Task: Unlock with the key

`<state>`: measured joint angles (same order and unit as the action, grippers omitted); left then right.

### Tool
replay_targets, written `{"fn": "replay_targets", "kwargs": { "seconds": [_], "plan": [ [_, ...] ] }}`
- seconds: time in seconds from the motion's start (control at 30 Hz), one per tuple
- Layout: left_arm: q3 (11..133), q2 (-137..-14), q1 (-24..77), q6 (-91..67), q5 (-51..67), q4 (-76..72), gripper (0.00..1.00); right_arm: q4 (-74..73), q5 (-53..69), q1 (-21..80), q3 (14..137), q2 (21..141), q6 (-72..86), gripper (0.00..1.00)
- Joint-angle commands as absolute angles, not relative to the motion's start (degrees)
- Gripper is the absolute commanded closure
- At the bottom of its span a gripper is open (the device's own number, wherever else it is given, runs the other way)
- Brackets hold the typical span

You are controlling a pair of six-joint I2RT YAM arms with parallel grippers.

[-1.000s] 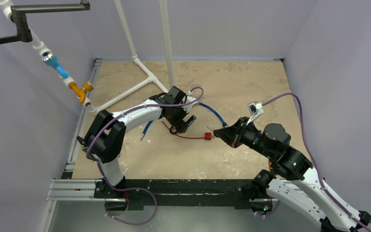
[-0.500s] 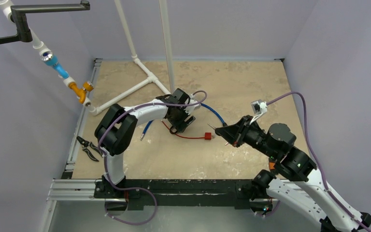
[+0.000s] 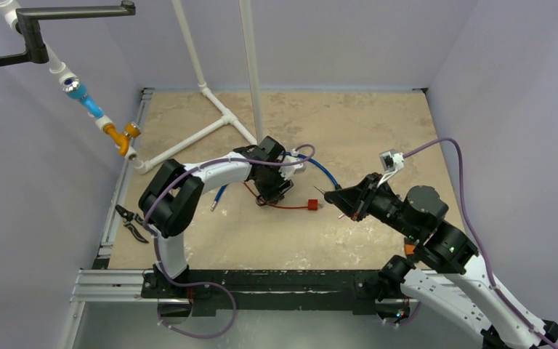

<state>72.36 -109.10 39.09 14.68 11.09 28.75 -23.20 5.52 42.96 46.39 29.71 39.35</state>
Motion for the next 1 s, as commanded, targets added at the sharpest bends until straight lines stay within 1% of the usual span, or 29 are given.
{"fn": "replay_targets", "kwargs": {
  "seconds": [0.0, 0.07, 0.2, 0.27, 0.37, 0.43, 0.53, 0.67, 0.77, 0.97],
  "plan": [
    [70.2, -98.1, 40.1, 20.7, 18.6, 34.8, 1.0, -22.2, 6.3, 42.8, 50.0, 29.5, 37.2, 1.0],
    [71.8, -93.9, 40.0, 24.0, 18.5, 41.7, 1.0, -21.8, 7.2, 42.8, 50.1, 29.7, 36.8, 1.0],
    [72.7, -80.3, 40.0, 31.6, 19.0, 52.4, 1.0, -21.8, 9.2, 42.8, 51.1, 30.3, 35.2, 1.0],
    [72.8, -72.4, 40.0, 36.6, 21.8, 56.5, 1.0, -22.5, 10.1, 42.8, 52.2, 30.7, 33.8, 1.0],
    [72.0, -59.4, 39.9, 47.5, 29.0, 61.0, 1.0, -24.3, 11.0, 42.8, 55.1, 31.5, 31.0, 1.0],
    [70.8, -51.6, 39.8, 51.3, 33.1, 59.9, 1.0, -25.6, 11.2, 42.8, 56.7, 32.8, 28.8, 1.0],
    [70.7, -44.0, 40.1, 53.3, 38.7, 58.6, 1.0, -27.4, 11.3, 42.8, 58.7, 34.7, 25.9, 1.0],
    [70.7, -37.5, 40.6, 57.9, 41.7, 56.0, 1.0, -28.2, 11.1, 42.8, 59.3, 36.0, 23.2, 1.0],
    [68.4, -32.0, 40.7, 64.3, 42.3, 50.3, 1.0, -27.9, 10.7, 42.8, 59.0, 36.5, 21.2, 1.0],
    [68.1, -27.4, 40.7, 79.1, 46.3, 48.0, 1.0, -23.9, 10.3, 42.8, 57.0, 36.0, 15.8, 1.0]
  ]
}}
